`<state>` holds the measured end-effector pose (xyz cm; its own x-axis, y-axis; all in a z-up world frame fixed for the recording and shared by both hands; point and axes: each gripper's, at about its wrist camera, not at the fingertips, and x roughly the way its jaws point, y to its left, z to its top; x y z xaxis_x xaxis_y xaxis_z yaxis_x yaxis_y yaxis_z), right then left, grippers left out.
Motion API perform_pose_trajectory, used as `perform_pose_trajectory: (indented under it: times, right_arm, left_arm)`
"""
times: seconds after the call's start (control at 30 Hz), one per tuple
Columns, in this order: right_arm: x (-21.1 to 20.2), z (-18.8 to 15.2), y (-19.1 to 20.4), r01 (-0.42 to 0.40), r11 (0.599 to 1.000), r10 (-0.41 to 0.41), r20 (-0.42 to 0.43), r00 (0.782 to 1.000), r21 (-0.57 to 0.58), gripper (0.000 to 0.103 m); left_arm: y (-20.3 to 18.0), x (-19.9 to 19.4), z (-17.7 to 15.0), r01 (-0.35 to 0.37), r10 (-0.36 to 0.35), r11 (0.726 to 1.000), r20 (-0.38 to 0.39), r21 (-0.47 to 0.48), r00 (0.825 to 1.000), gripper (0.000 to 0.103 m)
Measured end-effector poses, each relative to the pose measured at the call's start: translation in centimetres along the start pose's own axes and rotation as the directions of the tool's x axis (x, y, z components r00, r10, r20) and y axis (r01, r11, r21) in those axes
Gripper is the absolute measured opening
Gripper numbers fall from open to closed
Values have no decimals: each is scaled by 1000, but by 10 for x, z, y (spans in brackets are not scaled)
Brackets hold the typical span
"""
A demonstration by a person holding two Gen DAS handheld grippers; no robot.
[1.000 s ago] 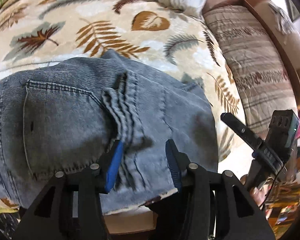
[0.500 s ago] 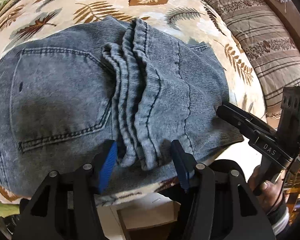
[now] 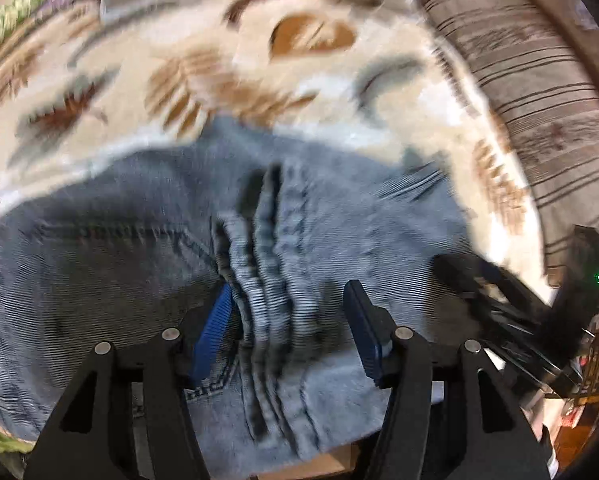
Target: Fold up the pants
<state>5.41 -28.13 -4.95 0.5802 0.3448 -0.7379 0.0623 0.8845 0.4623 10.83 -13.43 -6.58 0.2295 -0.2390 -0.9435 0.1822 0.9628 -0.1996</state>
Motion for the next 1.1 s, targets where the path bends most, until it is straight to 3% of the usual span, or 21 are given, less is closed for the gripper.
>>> perform_pose_trajectory:
  times: [0.13,0.27,0.37,0.47,0.63,0.73,0.83,0.93,1.03,1.07,1.1]
  right_arm:
    - [2,0,2,-16,1000,16,0,1000,-12,77]
    - [11,3,12,-54,997,52,-30,998,-46,103]
    - [15,2,20,-9,997,7,-34,999,-71,103]
    - [14,2,17,-27,999,26,-27,999,-47,103]
    - [10,5,-1,-111,992,110,12,994,67,103]
    - [7,7,-17,-199,965,191,59,980,169,103]
    - [6,16,-26,-243,944,242,31,970,223,103]
    - [-11,24,-26,-179,953,166,72,983,243,103]
    - [-15,33,-18,-136,979,129,56,990,152,101]
    - [-9,35,-16,-107,986,104,23,994,127,96]
    - [0,35,-15,-67,992,70,-23,997,107,82]
  left_arm:
    - [14,6,-3,81,-81,996,12,-47,997,65]
    - [17,9,-2,106,-106,994,9,-38,994,71]
    - [20,8,-3,127,-126,991,7,-37,992,73]
    - [22,7,-2,154,-154,987,-1,-45,988,73]
    - [35,5,0,229,-231,965,-1,-123,973,73]
    - [36,5,1,240,-243,961,-6,-135,970,73]
    - [36,3,2,251,-255,957,-7,-149,967,74]
    - [40,1,6,284,-290,942,-7,-180,957,74]
    - [39,3,15,282,-288,939,-2,-198,958,74]
    - [37,5,17,269,-277,943,-11,-197,961,74]
    - [34,9,18,249,-257,950,-23,-190,966,74]
